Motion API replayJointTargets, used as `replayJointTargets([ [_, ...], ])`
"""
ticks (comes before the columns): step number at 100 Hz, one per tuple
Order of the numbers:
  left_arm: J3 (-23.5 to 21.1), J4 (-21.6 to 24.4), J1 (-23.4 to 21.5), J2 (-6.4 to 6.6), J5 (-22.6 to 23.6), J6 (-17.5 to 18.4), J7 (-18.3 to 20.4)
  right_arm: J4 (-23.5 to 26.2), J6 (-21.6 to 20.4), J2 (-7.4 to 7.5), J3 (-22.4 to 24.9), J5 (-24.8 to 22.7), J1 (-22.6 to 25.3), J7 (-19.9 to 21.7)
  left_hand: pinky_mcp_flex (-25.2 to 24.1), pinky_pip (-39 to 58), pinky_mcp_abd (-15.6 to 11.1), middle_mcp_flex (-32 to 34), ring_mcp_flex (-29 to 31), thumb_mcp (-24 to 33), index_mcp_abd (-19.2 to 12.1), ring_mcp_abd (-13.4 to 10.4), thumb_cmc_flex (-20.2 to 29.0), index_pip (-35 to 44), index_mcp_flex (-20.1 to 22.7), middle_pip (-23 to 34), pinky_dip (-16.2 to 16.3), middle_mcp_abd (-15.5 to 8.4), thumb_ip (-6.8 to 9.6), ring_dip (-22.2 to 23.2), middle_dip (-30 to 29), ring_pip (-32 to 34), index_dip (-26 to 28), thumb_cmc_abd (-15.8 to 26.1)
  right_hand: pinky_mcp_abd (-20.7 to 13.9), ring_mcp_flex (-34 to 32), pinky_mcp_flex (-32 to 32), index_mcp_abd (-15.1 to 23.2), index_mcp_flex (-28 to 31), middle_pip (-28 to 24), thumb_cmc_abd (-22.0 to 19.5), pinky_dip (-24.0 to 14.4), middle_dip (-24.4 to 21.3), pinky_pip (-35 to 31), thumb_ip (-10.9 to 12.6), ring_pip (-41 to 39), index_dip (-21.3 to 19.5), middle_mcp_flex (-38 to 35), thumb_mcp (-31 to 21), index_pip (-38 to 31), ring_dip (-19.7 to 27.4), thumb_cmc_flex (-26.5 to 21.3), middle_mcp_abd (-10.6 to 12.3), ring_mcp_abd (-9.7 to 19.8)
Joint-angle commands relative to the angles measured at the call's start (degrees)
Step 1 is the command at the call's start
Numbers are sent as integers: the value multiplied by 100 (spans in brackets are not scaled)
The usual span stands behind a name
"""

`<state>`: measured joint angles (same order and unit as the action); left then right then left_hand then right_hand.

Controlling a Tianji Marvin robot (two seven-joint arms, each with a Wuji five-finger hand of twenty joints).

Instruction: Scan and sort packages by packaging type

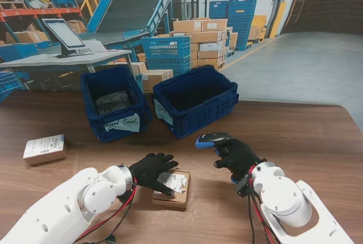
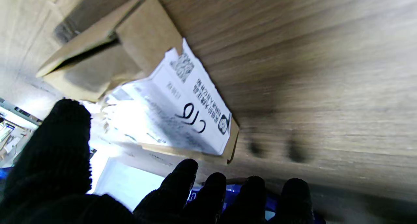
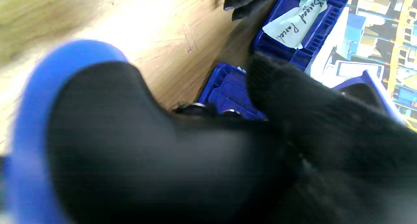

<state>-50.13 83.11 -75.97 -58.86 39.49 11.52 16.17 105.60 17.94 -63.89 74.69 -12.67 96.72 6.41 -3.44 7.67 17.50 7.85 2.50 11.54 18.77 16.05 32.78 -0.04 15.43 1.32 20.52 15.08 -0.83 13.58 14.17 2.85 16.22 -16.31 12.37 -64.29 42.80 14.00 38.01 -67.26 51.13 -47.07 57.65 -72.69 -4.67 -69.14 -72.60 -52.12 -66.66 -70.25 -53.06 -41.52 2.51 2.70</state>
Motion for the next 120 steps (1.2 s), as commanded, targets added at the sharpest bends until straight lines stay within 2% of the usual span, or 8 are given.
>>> replayJointTargets([
  [1,-57,142,-95,-14,-9,19,57,61,-17,-37,-6,-5,34,93,4,57,105,-177,-87,-75,201,69,12,19,-101,-68,-55,48,-1,-50,79,-65,-95,-32,-8,-66,-4,242,321,-46,-249,-12,38,-98,23,-273,-262,55,-84,-398,-104,-507,-130,134],
  [29,-543,662,-625,59,521,65,161,131,-1,-36,2,-30,71,80,31,52,162,-224,-110,-76,449,140,-116,-79,-251,-108,-71,174,-59,-69,69,-88,-222,-115,-5,-64,-6,242,322,-42,-245,-13,37,-97,25,-274,-262,58,-84,-398,-105,-516,-131,121],
  [54,-488,626,-682,73,727,11,112,162,-20,-38,-5,-36,109,61,27,58,203,-291,-171,93,636,206,-283,-114,-551,-198,-98,335,-167,-132,-258,-137,-479,-359,0,-65,-9,223,326,-43,-240,-14,40,-97,26,-274,-265,56,-84,-396,-105,-520,-139,121],
  [58,-450,623,-665,77,803,-19,107,164,-28,-31,-2,-40,112,85,32,77,219,-300,-170,564,664,216,-534,-83,-576,-161,-123,359,-250,-144,-418,-132,-594,-501,-2,-65,-7,222,326,-44,-240,-14,42,-97,27,-274,-266,54,-84,-395,-105,-519,-135,122],
  [66,-358,565,-618,73,867,-75,52,159,-31,-29,1,-39,113,96,36,83,250,-306,-166,681,727,250,-585,-87,-617,-185,-128,414,-275,-140,-434,-121,-600,-635,-4,-66,-7,222,327,-43,-236,-14,42,-98,30,-275,-268,53,-90,-394,-106,-521,-135,124],
  [78,-157,417,-454,71,774,-104,68,153,-30,-30,6,-32,109,94,41,107,258,-311,-176,1649,776,264,-1048,-98,-634,-205,-162,458,-466,-158,-502,-127,-563,-971,-5,-65,-9,222,327,-45,-237,-14,43,-97,30,-276,-270,50,-93,-393,-106,-521,-132,117],
  [106,436,42,0,46,824,-184,-121,113,-70,-25,40,5,103,132,77,156,294,-300,-129,2105,859,348,-1150,-83,-582,-181,-177,539,-536,-137,-474,-70,-580,-1223,2,-63,-11,222,327,-43,-238,-16,43,-96,29,-275,-272,49,-92,-391,-106,-518,-132,118],
  [120,767,-218,272,28,800,-116,-239,81,-114,-22,58,38,113,151,120,201,297,-223,100,2294,860,375,-919,-30,-407,-67,-197,561,-455,-64,-171,63,-521,-1399,6,-65,-9,222,328,-43,-231,-18,43,-98,30,-277,-274,46,-94,-390,-108,-522,-139,105],
])
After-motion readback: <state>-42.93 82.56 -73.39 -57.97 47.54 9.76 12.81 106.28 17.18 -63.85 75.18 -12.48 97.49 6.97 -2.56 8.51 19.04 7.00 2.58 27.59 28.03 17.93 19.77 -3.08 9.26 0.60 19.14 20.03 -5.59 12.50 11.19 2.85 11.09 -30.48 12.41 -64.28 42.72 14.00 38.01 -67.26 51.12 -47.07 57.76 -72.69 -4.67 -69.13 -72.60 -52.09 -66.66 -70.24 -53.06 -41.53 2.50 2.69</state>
